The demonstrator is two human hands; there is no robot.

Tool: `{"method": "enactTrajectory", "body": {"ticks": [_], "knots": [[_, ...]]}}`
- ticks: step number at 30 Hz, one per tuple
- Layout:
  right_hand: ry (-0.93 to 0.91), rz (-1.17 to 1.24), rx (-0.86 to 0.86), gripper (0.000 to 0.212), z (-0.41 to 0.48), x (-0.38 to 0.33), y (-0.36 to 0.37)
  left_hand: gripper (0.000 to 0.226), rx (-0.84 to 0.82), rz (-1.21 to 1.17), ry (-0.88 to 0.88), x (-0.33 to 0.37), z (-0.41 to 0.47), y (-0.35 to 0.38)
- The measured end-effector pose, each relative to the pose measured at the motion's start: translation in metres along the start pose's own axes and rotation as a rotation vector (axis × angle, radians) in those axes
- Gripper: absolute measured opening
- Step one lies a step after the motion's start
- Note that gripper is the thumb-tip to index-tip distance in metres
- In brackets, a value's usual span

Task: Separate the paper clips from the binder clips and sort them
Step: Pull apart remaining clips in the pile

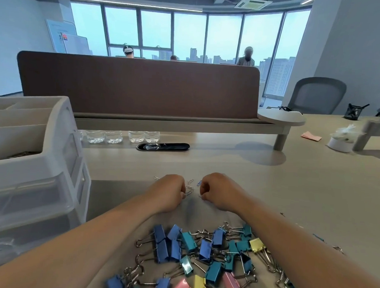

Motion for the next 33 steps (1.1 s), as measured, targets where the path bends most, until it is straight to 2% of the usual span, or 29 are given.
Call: {"method": "enactTrajectory", "body": {"ticks": [8,18,27,33], "knots": [[0.036,0.019,0.07,0.01,0.033,-0.013,0.01,0.011,0.023,-0.002,-0.067,-0.022,0.004,-0.016],[0.07,-0.109,-0.013,0.005,0.056,-0.019,0.02,0.008,0.051,-0.012,-0.112,-0.038,0.009,-0.017],[0.034,-0.145,-0.084,0.003,0.063,-0.021,0.02,0.019,0.023,-0.031,-0.104,-0.04,0.012,-0.014],[-0.017,-0.163,-0.013,0.022,0.063,-0.011,0.018,0.018,0.043,-0.031,-0.089,-0.038,0.016,-0.013]]}}
Point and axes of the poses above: each hand's wrist, its own z-axis towards the middle knuckle, its own y-axis out of the palm, x = y × z, the point moved 2 cm from there along z, towards the middle knuckle, and after that the axes turned 5 degrees about y, right-handed, at the moved point
